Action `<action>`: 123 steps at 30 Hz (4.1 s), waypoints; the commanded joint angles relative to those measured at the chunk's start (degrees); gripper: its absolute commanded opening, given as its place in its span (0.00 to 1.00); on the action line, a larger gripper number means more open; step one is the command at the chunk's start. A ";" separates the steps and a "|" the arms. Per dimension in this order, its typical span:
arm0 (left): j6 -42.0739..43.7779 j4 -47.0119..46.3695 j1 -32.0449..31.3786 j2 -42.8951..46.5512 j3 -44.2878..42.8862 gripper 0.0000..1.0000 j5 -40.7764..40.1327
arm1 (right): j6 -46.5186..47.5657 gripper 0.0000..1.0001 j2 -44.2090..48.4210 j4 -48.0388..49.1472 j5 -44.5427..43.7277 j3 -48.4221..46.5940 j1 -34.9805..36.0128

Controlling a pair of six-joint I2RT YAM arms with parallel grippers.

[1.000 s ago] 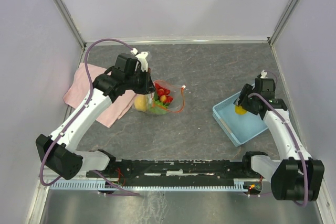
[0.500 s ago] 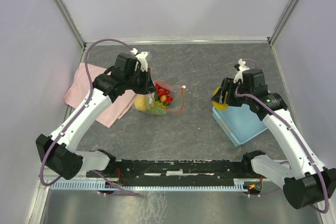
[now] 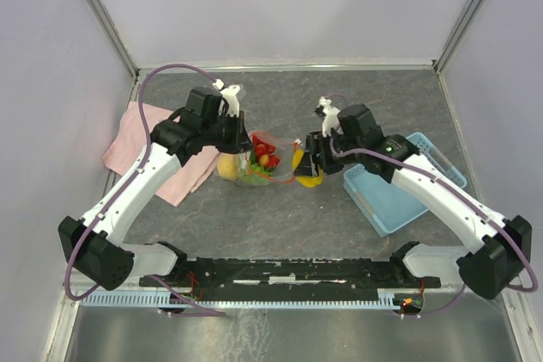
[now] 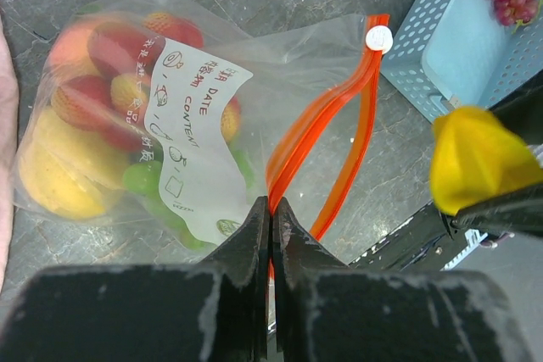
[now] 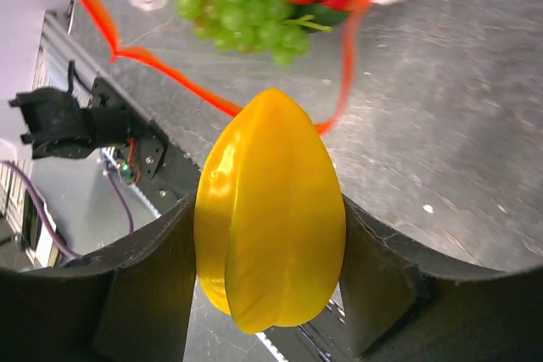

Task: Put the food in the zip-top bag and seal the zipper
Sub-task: Place the fake fruit in the zipper food storage bag.

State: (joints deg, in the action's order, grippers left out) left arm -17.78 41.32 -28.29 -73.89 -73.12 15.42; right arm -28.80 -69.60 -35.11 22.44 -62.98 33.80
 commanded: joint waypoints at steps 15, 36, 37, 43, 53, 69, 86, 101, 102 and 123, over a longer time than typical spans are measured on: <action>2.41 -3.88 0.25 0.24 -0.09 0.03 2.67 | 4.30 0.28 -19.65 3.82 2.39 -14.72 7.29; 2.80 -4.70 0.25 0.34 0.53 0.03 6.66 | -10.37 0.41 -29.30 16.53 -12.71 -16.32 4.46; 2.76 -4.75 0.26 0.26 0.53 0.03 6.68 | -11.24 0.41 -29.62 17.60 -12.44 -16.13 4.43; 2.51 -4.75 0.33 0.16 0.61 0.03 5.62 | -11.40 0.61 -29.59 18.70 -11.14 -16.28 4.49; 1.86 -4.76 1.04 -0.03 0.65 0.03 5.50 | -9.18 0.82 -26.68 16.01 -14.63 -13.81 4.43; 1.87 -4.75 1.16 -0.10 0.61 0.03 5.48 | -0.10 0.75 -14.62 2.91 -24.33 -12.69 4.44; 1.96 -4.76 1.14 0.02 0.61 0.03 5.50 | -6.96 0.55 -21.70 13.56 -21.85 -4.95 4.45; 2.22 -3.61 1.99 1.18 0.03 0.03 2.99 | -2.61 0.02 -15.38 -4.55 -22.17 -17.28 4.43; 2.18 -3.54 2.20 1.39 -0.12 0.03 2.89 | -2.53 0.02 -15.20 -5.99 -22.03 -17.94 4.43; -1.71 -2.60 2.45 2.27 -4.16 0.03 4.45 | 5.76 0.09 -15.75 -14.30 -26.76 -24.63 4.49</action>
State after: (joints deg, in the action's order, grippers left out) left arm -17.72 40.62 -26.00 -72.25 -74.94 19.20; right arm -25.58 -87.26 -52.53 -5.48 -87.61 38.30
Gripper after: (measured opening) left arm 0.041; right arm 0.086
